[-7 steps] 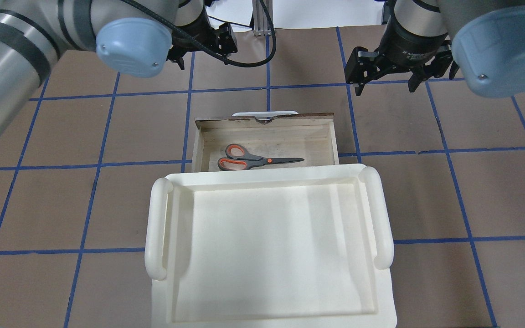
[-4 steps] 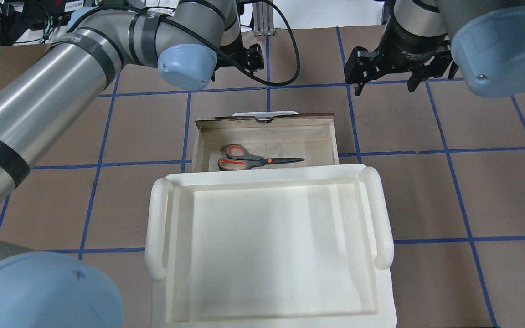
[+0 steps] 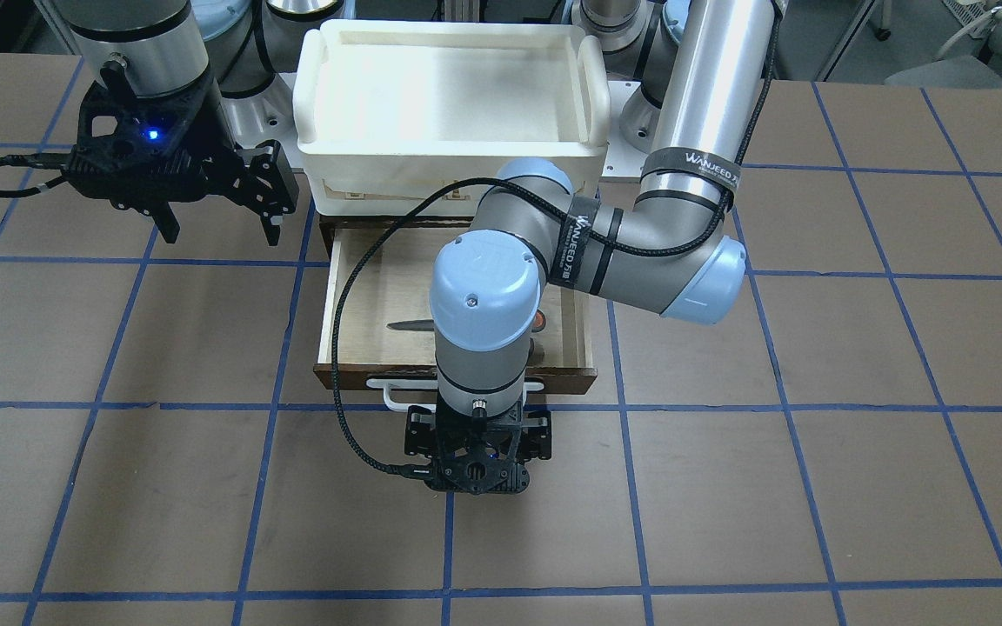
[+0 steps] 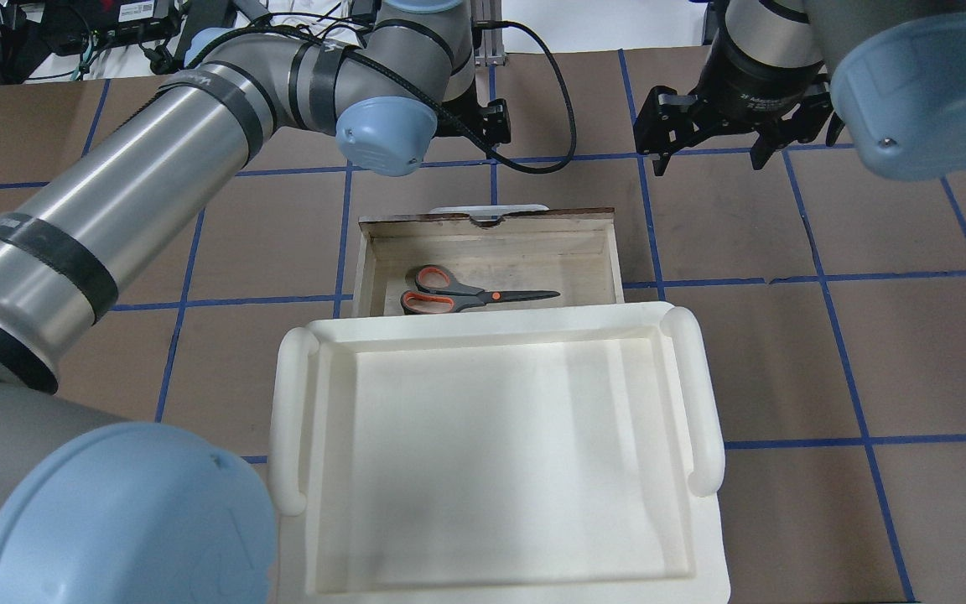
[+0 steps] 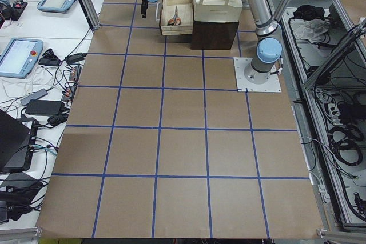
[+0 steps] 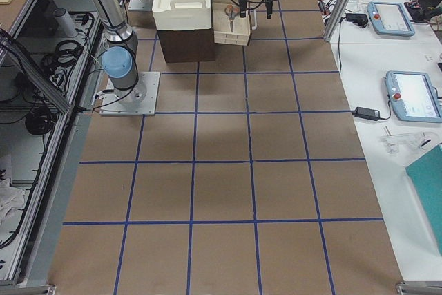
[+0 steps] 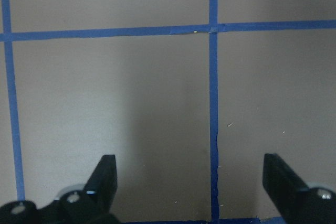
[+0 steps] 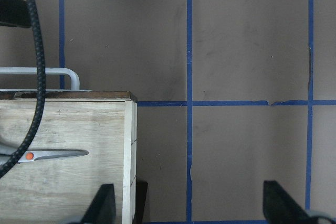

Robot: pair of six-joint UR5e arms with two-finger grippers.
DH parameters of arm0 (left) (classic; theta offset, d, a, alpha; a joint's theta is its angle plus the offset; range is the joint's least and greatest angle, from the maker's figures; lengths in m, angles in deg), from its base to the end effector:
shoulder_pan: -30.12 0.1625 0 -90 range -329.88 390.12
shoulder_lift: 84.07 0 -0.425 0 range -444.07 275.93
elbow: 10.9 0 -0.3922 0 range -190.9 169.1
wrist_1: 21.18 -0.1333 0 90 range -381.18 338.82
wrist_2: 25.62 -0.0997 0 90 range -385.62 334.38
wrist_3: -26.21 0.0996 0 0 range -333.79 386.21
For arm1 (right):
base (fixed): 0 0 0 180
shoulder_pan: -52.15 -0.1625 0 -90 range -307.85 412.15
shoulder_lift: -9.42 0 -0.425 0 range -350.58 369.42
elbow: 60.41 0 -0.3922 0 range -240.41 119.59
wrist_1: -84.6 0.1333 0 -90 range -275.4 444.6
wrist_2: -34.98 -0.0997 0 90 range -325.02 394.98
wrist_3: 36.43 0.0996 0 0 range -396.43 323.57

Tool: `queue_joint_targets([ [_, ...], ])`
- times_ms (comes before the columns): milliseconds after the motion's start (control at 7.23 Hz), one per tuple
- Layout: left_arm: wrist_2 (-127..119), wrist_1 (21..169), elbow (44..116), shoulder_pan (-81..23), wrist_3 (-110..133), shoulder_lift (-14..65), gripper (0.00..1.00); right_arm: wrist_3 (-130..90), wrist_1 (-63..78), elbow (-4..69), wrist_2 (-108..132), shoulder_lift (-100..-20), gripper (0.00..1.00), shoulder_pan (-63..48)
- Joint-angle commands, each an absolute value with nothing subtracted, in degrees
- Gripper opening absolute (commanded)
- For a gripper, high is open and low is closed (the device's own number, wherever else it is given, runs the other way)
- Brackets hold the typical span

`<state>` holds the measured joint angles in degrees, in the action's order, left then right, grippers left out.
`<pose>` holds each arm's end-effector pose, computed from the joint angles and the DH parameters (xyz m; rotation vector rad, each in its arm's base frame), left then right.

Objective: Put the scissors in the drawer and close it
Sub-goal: 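Move the left gripper over the drawer front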

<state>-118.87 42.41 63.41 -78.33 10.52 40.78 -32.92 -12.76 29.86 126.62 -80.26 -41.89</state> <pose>-0.3505 -0.6471 0.2965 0.0695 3.1164 -0.2147 0.1657 -0.4948 0.4963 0.0118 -3.1152 0.1868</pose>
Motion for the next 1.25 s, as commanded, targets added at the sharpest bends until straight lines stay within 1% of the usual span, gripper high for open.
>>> queue_joint_targets([
  [0,-118.79,45.86,63.72,-78.86,10.82,41.0,1.0,-32.92,-12.78,29.86,126.74,-80.23,1.0,-41.89],
  [415,-118.0,52.96,63.63,-79.65,10.04,38.98,1.0,-32.92,-12.87,29.94,126.83,-80.32,1.0,-41.89],
  [830,-113.98,60.53,64.33,-80.27,7.14,34.77,1.0,-32.92,-12.95,29.94,126.83,-80.23,1.0,-41.89],
  [1107,-113.51,63.54,67.39,-81.67,6.7,31.78,1.0,-32.92,-12.95,29.94,126.83,-80.32,1.0,-41.81],
])
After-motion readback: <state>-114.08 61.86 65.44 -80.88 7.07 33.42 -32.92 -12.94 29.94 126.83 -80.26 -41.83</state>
